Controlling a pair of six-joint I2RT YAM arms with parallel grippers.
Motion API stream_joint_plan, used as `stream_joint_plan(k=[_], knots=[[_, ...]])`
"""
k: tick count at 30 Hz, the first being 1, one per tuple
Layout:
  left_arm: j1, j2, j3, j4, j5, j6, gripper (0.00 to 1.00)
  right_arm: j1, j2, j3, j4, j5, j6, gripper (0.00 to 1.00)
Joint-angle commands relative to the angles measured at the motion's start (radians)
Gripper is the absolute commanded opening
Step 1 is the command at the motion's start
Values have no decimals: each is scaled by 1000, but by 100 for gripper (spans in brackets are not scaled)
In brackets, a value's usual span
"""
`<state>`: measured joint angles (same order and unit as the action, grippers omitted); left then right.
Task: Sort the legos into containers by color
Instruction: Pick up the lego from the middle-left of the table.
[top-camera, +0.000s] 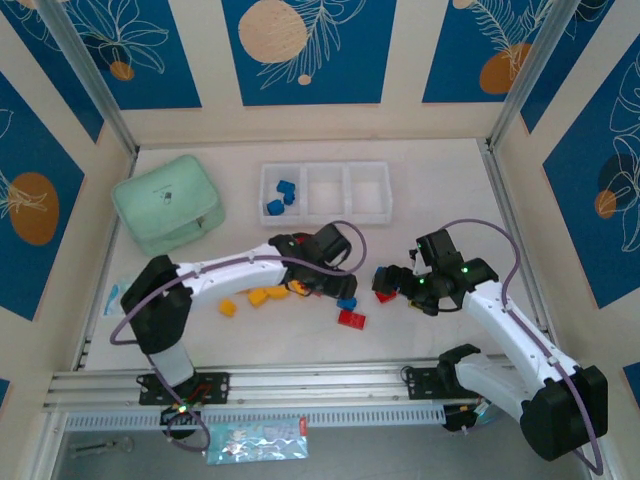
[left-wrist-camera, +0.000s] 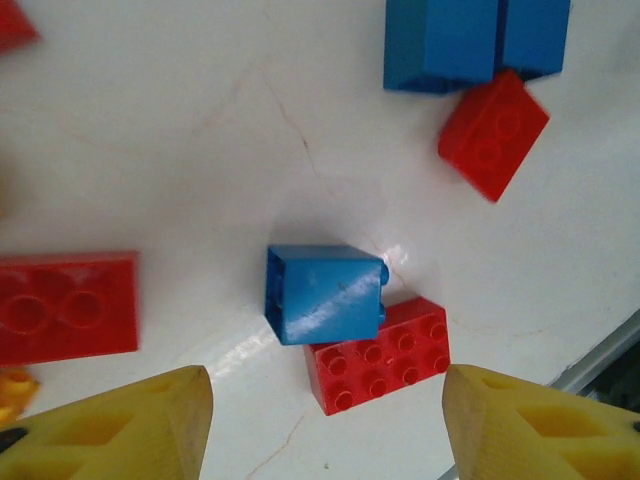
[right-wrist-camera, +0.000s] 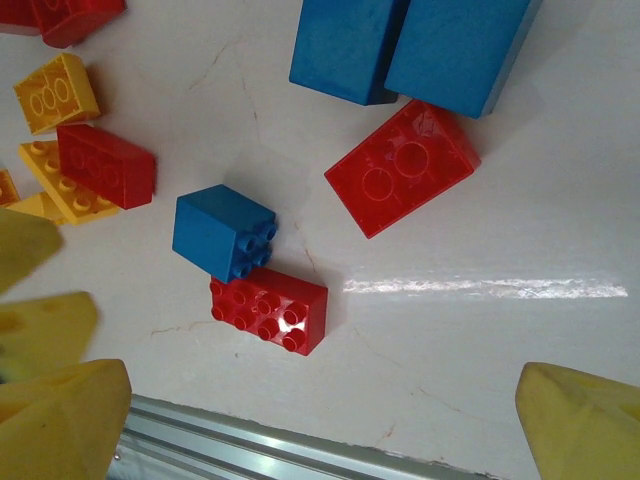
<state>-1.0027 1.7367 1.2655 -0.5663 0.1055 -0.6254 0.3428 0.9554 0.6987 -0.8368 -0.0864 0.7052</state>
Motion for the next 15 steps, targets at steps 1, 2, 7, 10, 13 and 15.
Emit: stream_joint_plan(k=[1,2,7,10,13,15], knots=[[-32,59,43,-25,9,-7,64,-10,-15,-14,-25,-24,15,99],[-36,75,51,-32,-1,-8,64,-13,-17,-15,-25,-24,13,99],[-46,135,82,-36,-21,4,68,-32,-28,-32,-20,-41,10,99],[-50,169,103,-43,-33,15,70,-45,-38,-38,-16,-47,8,99],[-54,204,126,-52,-47,26,72,-51,-37,-39,-15,-53,4,99],[-57,226,146,-72,-74,35,72,-56,-36,-39,-13,-58,1,99]])
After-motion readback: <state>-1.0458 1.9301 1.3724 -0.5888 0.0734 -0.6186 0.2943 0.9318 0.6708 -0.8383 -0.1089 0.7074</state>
